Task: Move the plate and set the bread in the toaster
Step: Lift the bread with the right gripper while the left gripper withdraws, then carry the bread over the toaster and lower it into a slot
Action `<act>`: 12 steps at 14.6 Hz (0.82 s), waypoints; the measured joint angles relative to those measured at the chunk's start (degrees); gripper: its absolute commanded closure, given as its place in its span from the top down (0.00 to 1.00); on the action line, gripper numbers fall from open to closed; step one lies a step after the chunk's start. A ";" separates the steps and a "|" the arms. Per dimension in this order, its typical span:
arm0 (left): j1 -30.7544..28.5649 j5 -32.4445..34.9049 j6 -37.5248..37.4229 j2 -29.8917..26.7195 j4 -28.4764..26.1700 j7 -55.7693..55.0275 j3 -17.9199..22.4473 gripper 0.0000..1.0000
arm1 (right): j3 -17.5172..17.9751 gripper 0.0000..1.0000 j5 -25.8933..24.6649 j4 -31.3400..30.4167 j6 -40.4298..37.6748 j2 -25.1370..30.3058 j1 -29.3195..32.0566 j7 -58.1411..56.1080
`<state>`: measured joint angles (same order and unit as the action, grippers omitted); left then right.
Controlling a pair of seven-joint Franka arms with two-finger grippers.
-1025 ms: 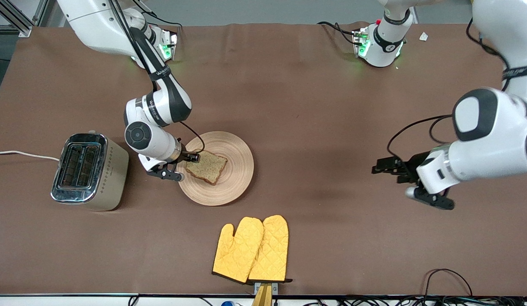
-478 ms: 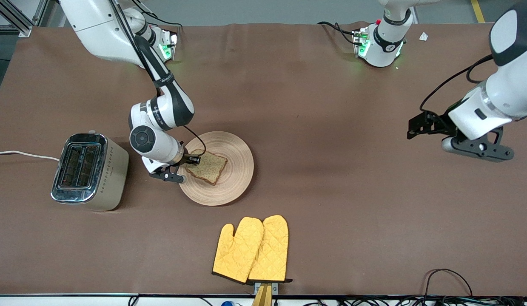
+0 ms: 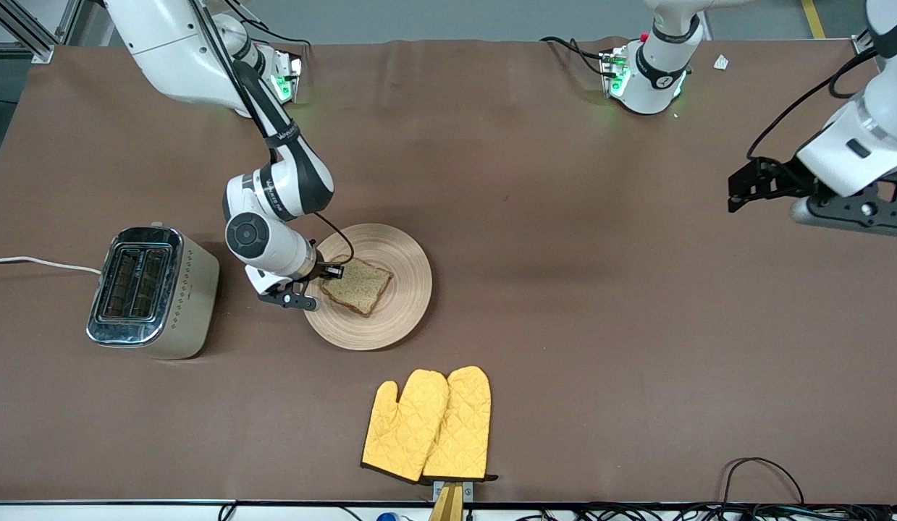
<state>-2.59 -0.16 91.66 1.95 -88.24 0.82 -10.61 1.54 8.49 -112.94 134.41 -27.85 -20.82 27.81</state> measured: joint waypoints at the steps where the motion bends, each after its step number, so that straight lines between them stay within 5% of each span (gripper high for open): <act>1: 1.18 0.00 -0.16 -0.79 -0.05 -0.39 1.73 1.00 | -0.19 0.00 -0.92 1.42 -2.67 -0.01 -0.01 -0.03; 6: 5.69 1.84 -0.27 -4.69 -1.43 -5.56 4.83 1.00 | -2.79 0.00 -14.37 17.72 -27.27 1.17 0.05 -0.05; 12: 5.67 2.06 2.73 -7.51 -6.84 -6.51 5.08 1.00 | -3.54 0.00 -41.30 29.82 -49.47 2.92 0.12 -5.01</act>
<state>3.08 1.90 94.39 -5.56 -95.08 -5.69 -5.53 -2.00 -32.81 -83.12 84.94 -24.93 -20.70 22.80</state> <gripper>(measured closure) 0.000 0.916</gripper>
